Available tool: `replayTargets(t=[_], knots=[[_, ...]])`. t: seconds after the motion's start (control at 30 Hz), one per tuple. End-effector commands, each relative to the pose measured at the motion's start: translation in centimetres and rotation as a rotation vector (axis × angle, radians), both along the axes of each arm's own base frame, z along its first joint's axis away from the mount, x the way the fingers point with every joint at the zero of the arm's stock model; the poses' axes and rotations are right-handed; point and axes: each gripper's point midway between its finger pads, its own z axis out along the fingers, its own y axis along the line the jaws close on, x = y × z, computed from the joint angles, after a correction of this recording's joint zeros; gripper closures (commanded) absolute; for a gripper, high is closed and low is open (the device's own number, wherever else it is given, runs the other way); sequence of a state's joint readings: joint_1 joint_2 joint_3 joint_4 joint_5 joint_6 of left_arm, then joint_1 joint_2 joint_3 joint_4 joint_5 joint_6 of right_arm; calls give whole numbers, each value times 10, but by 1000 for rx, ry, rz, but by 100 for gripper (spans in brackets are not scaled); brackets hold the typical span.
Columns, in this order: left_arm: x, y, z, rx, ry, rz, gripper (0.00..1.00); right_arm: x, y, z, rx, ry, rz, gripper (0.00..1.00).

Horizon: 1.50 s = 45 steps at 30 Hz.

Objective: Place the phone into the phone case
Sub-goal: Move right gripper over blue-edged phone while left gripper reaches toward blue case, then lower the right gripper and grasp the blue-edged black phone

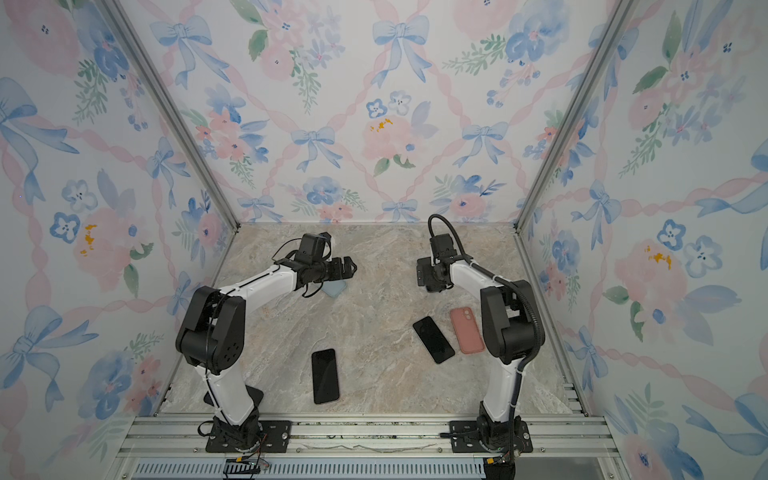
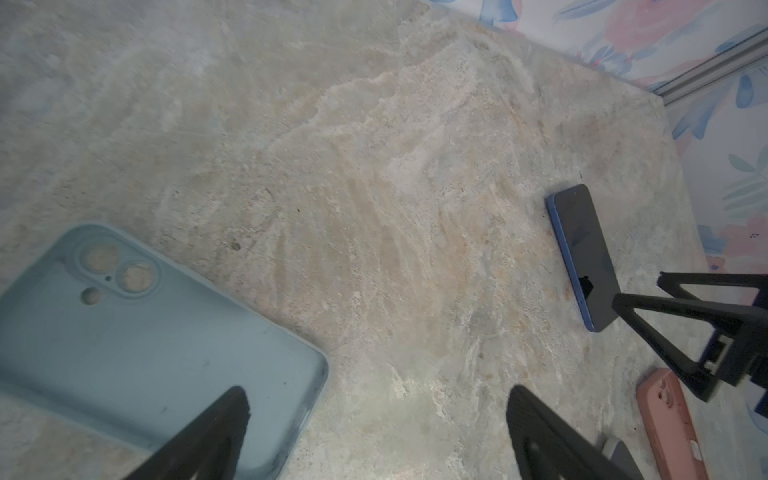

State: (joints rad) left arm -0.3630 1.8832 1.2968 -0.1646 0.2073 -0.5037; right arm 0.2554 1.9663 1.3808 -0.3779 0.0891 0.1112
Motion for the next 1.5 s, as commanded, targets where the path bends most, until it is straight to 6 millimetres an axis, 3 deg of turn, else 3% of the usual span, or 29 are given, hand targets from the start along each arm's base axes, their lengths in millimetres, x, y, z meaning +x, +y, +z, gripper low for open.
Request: replayTargets(t=[0.0,0.57,0.93,1.47], knots=[[-15,-18,-15,-64,111,-52,2,-4,1,-9,-39,82,35,3],[-8,-32,-25,-116,153,-77,2,-1,-17,-34,-83,220,-55,2],[-10,-33,-27,-149,180,-80,4,-10,-8,-50,-22,301,-48,20],[-14,-35,-20,-189,198,-83,8,-25,17,-39,21,245,-12,31]])
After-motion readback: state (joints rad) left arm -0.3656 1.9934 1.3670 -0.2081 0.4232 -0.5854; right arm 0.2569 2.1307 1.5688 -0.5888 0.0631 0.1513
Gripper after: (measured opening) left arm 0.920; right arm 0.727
